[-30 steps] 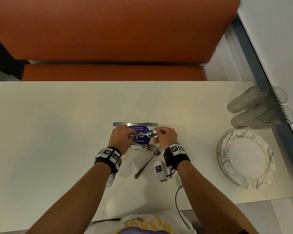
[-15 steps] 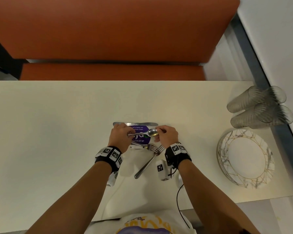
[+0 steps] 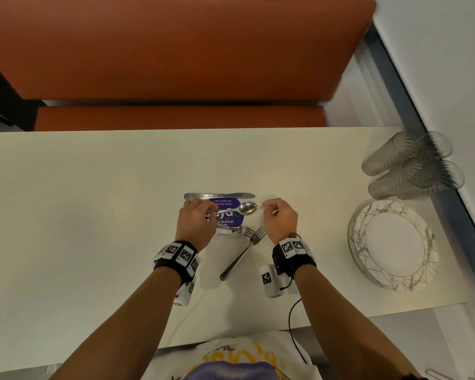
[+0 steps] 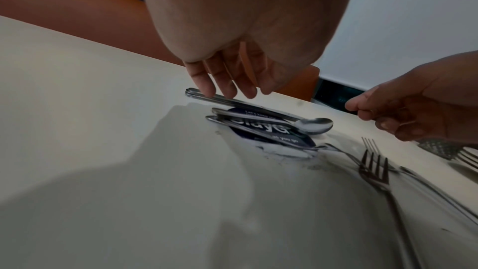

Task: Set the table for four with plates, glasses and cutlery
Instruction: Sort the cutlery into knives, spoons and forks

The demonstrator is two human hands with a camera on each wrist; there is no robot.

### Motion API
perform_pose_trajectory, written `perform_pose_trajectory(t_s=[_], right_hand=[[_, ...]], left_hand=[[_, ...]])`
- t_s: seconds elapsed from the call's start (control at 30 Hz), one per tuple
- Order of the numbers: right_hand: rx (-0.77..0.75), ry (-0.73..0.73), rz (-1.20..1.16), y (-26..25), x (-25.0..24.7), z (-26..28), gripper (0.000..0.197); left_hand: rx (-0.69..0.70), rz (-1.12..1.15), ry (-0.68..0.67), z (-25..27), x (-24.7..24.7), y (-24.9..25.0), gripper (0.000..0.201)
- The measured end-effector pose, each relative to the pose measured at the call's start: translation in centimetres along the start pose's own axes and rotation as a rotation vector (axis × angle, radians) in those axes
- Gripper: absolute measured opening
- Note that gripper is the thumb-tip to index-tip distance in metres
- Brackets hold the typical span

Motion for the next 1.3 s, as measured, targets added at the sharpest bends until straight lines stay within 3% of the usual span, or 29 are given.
perform_pose_trajectory(t_s=[0.17, 0.27, 0.33, 0.47, 0.73, 1.0, 1.17, 1.3], right_hand=[[-0.253, -0.167, 0.182, -1.3, 2.0, 3.1, 0.012], [-0.393, -0.326, 0.51, -2.0, 3.6, 4.5, 0.036], [-0.416, -0.382, 0.625, -2.2, 4.1, 4.8, 0.043], [-0.375, -0.412, 0.561, -2.5, 4.8, 4.6, 0.022], [-0.386, -0.336, 0.535, -3.2, 3.8, 4.7, 0.018], [-0.527, -0.283, 0.651, -6.0, -0.9, 4.1, 0.026], [-0.562, -0.223, 0.478, -8.9, -5.2, 2.9, 0.02], [-0.488, -0.136, 0.199, -10.5, -8.0, 1.9, 0.011]], left_hand=[[0.019, 0.078, -0.039, 2.0, 0.0, 0.2, 0.017], [0.015, 0.1, -0.023, 3.1, -0.5, -0.1, 0.016], [0.018, 0.087, -0.02, 3.8, -1.0, -0.4, 0.017], [0.009, 0.074, 0.018, 4.8, -2.4, -1.2, 0.018], [0.033, 0.067, 0.075, 5.2, -4.4, -1.0, 0.02], [0.096, 0.116, -0.015, 4.2, -3.1, 2.5, 0.027], [0.165, 0.181, -0.144, 3.4, -1.3, 7.1, 0.029], [0.116, 0.273, -0.2, 2.7, -0.2, 8.6, 0.021]])
Point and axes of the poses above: each hand's wrist, its own z-axis away from the middle knuckle, its own x-axis out of the palm, y = z × x, the point moved 6 cm from there along -z, towards the middle knuckle, and after that the axes turned 12 degrees about z, right-handed, at the moved point
